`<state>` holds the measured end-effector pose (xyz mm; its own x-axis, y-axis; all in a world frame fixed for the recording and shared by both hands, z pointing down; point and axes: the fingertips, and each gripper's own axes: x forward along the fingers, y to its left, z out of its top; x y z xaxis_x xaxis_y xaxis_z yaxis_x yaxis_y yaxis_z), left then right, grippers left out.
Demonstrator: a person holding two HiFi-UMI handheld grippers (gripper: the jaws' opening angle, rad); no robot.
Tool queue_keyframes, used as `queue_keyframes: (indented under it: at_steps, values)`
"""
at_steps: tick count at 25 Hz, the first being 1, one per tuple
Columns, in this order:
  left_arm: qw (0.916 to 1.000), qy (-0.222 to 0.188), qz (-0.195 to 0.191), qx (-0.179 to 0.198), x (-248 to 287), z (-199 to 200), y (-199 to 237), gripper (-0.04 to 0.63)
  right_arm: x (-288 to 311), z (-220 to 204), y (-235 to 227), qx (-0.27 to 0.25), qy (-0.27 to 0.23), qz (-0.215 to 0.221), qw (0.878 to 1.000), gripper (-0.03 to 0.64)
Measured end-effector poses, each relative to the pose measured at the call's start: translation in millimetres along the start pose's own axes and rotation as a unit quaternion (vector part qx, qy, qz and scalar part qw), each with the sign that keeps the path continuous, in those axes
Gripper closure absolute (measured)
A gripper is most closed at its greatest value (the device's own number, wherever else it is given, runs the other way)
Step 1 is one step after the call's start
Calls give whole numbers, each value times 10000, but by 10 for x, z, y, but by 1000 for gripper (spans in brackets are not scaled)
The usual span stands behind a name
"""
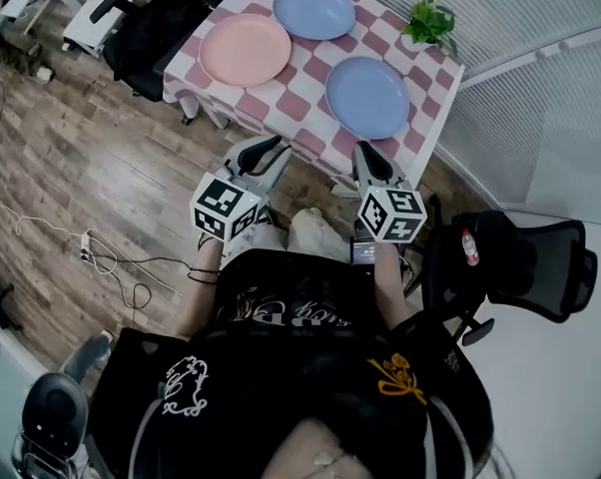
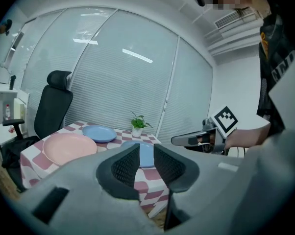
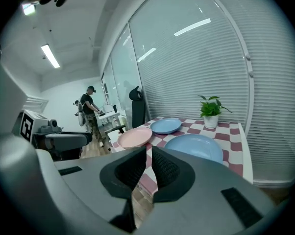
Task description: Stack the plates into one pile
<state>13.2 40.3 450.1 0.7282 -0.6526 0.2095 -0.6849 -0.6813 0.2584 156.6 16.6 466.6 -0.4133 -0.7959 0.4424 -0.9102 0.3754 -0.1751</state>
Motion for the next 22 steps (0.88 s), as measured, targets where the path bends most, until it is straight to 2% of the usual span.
queue_keyframes:
  at_steps: [4, 11, 17, 22]
  values:
    - [9997, 166, -187, -38, 243, -59, 46, 509, -16, 3, -326, 127, 49, -370, 9992, 578]
    - [9958, 760, -469, 195, 776, -194, 88, 473, 141, 27, -1117, 409, 90, -804, 9959, 578]
    - [9910, 1226, -514, 170, 1376, -355, 278, 424, 372, 15, -1738, 439, 318, -668, 9963, 578]
    - [9824, 1808, -450, -153, 1893, -644, 492, 376, 567, -319, -2202, 780, 774, -646, 9918, 575]
